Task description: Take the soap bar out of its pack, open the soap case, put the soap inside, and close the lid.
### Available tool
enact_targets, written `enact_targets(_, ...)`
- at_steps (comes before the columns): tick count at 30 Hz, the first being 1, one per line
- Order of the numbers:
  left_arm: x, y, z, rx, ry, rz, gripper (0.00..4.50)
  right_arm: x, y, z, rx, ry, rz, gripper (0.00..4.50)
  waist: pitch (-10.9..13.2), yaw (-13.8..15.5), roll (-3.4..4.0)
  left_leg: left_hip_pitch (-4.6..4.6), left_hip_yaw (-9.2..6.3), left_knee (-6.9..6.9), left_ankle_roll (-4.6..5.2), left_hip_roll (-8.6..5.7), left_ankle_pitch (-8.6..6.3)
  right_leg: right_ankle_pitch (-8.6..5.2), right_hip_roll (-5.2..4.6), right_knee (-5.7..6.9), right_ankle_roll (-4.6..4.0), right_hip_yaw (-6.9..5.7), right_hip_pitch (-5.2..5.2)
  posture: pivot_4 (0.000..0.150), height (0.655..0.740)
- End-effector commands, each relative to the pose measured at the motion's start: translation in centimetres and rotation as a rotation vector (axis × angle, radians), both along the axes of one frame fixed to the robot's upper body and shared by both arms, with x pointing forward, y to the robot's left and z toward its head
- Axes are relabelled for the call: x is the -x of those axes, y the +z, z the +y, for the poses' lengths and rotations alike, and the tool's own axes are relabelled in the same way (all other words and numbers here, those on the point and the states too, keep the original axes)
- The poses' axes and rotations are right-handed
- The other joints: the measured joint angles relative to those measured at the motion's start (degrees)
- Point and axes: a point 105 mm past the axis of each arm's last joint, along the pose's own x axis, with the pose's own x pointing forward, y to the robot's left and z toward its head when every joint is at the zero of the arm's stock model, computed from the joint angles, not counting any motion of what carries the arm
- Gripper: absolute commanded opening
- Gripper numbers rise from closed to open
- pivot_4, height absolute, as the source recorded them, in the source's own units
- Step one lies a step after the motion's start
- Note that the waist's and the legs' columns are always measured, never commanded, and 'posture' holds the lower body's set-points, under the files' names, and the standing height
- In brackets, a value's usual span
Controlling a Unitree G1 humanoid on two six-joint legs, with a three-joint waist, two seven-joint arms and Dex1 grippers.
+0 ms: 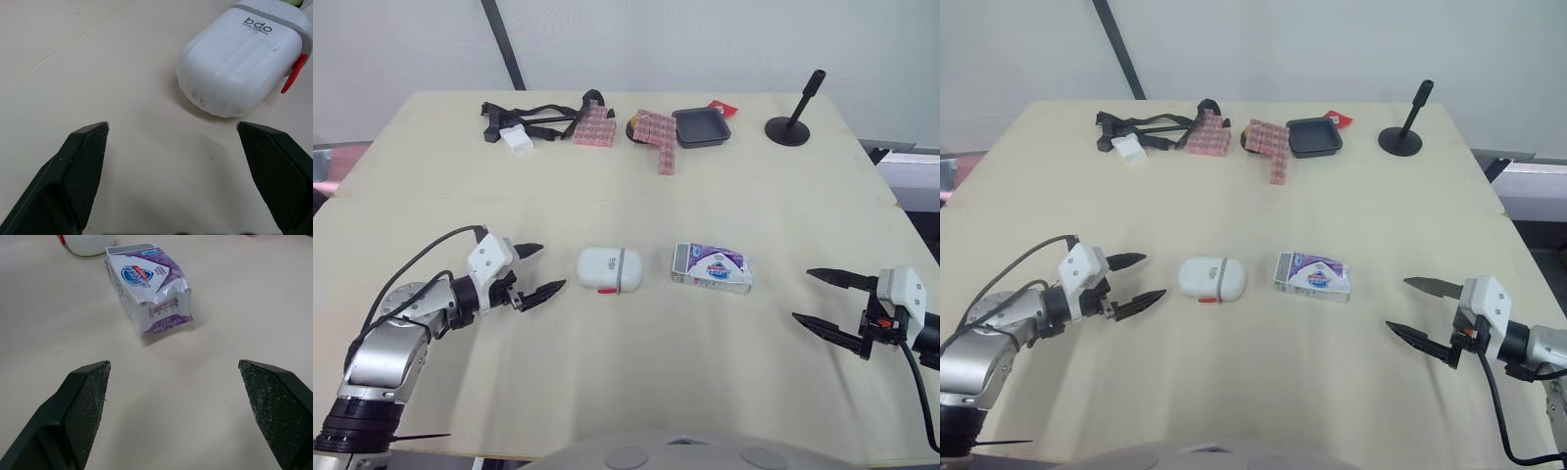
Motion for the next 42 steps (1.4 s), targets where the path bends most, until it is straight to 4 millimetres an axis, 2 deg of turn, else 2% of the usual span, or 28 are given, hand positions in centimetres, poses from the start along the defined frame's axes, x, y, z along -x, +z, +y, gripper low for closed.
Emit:
enact_targets(1, 0.1, 1.3, -0.2, 0.024, -0.019, -0.043, 4.48, -0.3, 1.2, 0.0, 0.019, 0.006, -0.036, 4.50, 0.0, 0.0, 0.00, 0.00, 0.00, 0.00, 0.00, 0.00, 0.00, 0.00, 0.00, 0.00, 0.00, 0.00, 0.00, 0.150, 0.7400)
enact_targets(10, 0.7, 1.8, -0.6, 0.116, -0.062, -0.026, 4.48, -0.5, 1.1, 0.1, 0.021, 0.002, -0.024, 4.50, 0.0, 0.1, 0.00, 0.00, 0.01, 0.02, 0.01, 0.00, 0.00, 0.00, 0.00, 0.03, -0.01, 0.00, -0.01, 0.150, 0.7400)
enact_targets(17, 0.7, 1.8, -0.5, 0.116, -0.068, -0.030, 4.48, -0.6, 0.7, -0.3, 0.029, 0.000, -0.013, 4.50, 0.0, 0.0, 0.00, -0.01, 0.01, 0.04, 0.02, 0.00, 0.00, -0.01, 0.00, 0.05, -0.01, 0.00, -0.02, 0.150, 0.7400)
enact_targets(23, 0.7, 2.3, -0.7, 0.119, -0.103, -0.057, 4.48, -1.4, 1.3, -0.3, 0.062, 0.028, -0.009, 4.50, 0.0, -0.1, 0.01, 0.00, 0.02, 0.10, 0.02, 0.00, 0.01, -0.01, 0.00, 0.13, -0.01, 0.02, -0.03, 0.150, 0.7400)
enact_targets(30, 2.0, 3.5, -3.2, 0.148, -0.266, -0.065, 4.48, -2.9, 3.8, 1.6, 0.117, 0.127, 0.034, 4.50, 0.0, -0.1, 0.02, 0.00, 0.02, 0.17, 0.03, 0.00, 0.01, 0.00, -0.01, 0.20, -0.01, 0.03, -0.04, 0.150, 0.7400)
enact_targets(33, 2.9, 3.8, -4.5, 0.166, -0.347, -0.063, 4.48, -3.6, 4.7, 3.1, 0.136, 0.192, 0.073, 4.50, 0.0, 0.1, 0.03, 0.01, 0.02, 0.18, 0.03, 0.01, 0.01, -0.01, 0.01, 0.23, -0.01, 0.03, -0.05, 0.150, 0.7400)
enact_targets(38, 3.4, 4.0, -5.4, 0.184, -0.403, -0.056, 4.48, -4.5, 5.2, 5.2, 0.165, 0.258, 0.094, 4.50, 0.0, 0.7, 0.04, 0.02, 0.02, 0.34, 0.03, 0.03, 0.01, -0.01, 0.02, 0.38, -0.01, 0.02, -0.28, 0.150, 0.7400)
enact_targets(42, 3.9, 3.8, -6.2, 0.194, -0.443, -0.048, 4.48, -5.3, 4.7, 6.8, 0.185, 0.308, 0.099, 4.50, 0.0, 0.9, 0.04, -0.12, 0.04, 0.44, 0.03, 0.03, 0.01, 0.00, 0.01, 0.47, -0.01, 0.03, -0.45, 0.150, 0.7400)
